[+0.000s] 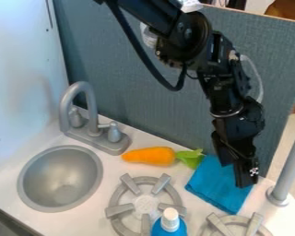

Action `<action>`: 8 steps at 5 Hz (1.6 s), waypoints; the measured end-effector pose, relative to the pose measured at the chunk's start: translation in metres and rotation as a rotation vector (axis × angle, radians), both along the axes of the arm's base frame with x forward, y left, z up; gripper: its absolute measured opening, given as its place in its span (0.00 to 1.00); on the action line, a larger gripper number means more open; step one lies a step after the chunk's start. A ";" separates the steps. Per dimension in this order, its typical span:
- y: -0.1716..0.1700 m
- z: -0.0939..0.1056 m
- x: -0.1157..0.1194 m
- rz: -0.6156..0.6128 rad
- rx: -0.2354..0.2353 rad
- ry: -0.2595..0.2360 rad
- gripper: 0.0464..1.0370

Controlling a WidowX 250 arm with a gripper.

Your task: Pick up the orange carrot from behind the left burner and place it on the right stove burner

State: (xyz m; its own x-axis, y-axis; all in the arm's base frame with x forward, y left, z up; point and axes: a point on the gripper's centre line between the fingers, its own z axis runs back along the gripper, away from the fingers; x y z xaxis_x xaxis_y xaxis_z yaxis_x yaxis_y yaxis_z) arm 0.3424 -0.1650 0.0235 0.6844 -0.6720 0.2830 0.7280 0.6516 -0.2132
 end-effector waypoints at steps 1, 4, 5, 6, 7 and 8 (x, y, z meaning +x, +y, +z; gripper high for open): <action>0.002 -0.016 -0.005 0.002 0.015 0.042 0.97; 0.022 -0.048 0.014 -0.017 0.175 -0.013 0.97; 0.026 -0.053 0.021 -0.043 0.277 -0.079 0.97; 0.033 -0.062 0.026 -0.045 0.350 -0.107 0.97; 0.044 -0.068 0.037 -0.017 0.360 -0.093 0.97; 0.080 -0.070 0.045 0.045 0.356 -0.071 0.97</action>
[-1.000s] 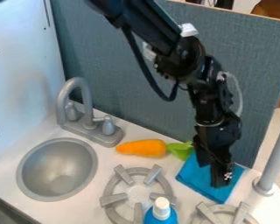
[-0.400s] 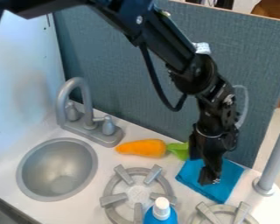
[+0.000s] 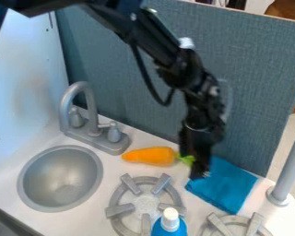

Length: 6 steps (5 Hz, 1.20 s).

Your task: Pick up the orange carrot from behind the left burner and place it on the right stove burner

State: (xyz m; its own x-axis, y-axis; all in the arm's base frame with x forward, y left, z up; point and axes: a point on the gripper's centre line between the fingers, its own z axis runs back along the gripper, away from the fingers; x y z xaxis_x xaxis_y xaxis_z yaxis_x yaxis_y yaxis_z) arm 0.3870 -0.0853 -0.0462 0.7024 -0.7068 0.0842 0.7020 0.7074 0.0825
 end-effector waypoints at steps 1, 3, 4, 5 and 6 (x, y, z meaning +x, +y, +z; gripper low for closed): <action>0.030 -0.001 0.003 0.055 -0.016 0.021 0.97; 0.080 0.000 0.005 0.089 -0.010 0.029 0.97; 0.085 -0.003 0.008 0.081 0.007 0.004 0.97; 0.088 -0.007 0.006 0.056 0.025 -0.002 0.97; 0.094 -0.017 0.005 0.055 0.027 0.000 0.97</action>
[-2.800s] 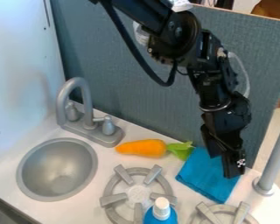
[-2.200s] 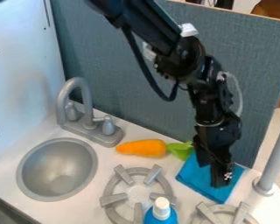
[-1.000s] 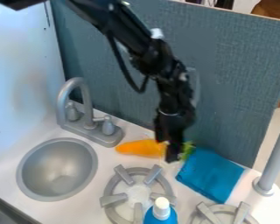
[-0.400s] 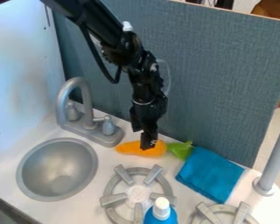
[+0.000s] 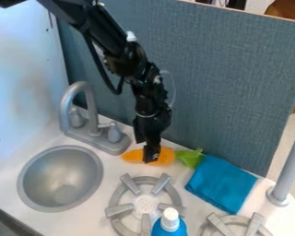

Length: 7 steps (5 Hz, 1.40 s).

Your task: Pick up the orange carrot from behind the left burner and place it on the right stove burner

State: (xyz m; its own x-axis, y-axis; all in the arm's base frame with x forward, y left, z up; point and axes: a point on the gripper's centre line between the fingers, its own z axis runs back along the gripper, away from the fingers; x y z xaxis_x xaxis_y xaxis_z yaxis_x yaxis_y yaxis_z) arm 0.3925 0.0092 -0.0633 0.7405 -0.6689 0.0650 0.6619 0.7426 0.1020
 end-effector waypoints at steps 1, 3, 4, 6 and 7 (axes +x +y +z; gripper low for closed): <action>0.006 -0.004 0.007 0.002 0.003 -0.001 0.97; 0.009 -0.034 0.025 0.011 0.001 0.043 0.97; 0.006 -0.042 0.032 0.012 -0.026 0.057 0.91; 0.002 -0.046 0.036 0.049 -0.051 0.065 0.51; -0.007 -0.036 0.025 0.071 -0.108 0.075 0.45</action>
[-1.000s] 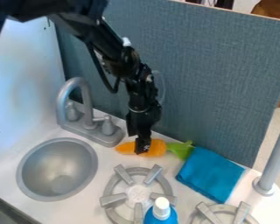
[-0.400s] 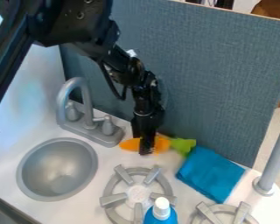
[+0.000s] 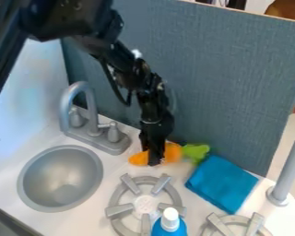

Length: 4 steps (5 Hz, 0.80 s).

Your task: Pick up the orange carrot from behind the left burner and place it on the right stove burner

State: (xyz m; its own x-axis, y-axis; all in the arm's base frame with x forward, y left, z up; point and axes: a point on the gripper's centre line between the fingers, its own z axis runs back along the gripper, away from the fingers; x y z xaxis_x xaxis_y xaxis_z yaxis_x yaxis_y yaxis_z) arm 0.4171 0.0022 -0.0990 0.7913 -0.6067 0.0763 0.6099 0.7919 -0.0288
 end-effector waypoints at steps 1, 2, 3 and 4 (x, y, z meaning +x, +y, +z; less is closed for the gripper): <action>-0.009 0.044 -0.003 0.030 -0.052 -0.063 0.45; -0.021 0.080 -0.020 0.034 -0.069 -0.116 0.45; -0.058 0.091 -0.035 0.066 -0.060 -0.121 0.45; -0.097 0.098 -0.050 0.093 0.002 -0.106 0.45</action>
State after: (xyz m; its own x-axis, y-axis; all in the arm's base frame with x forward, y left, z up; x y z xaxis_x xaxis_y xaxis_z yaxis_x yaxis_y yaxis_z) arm 0.3668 -0.0945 -0.0007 0.8316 -0.5315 0.1614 0.5337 0.8451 0.0332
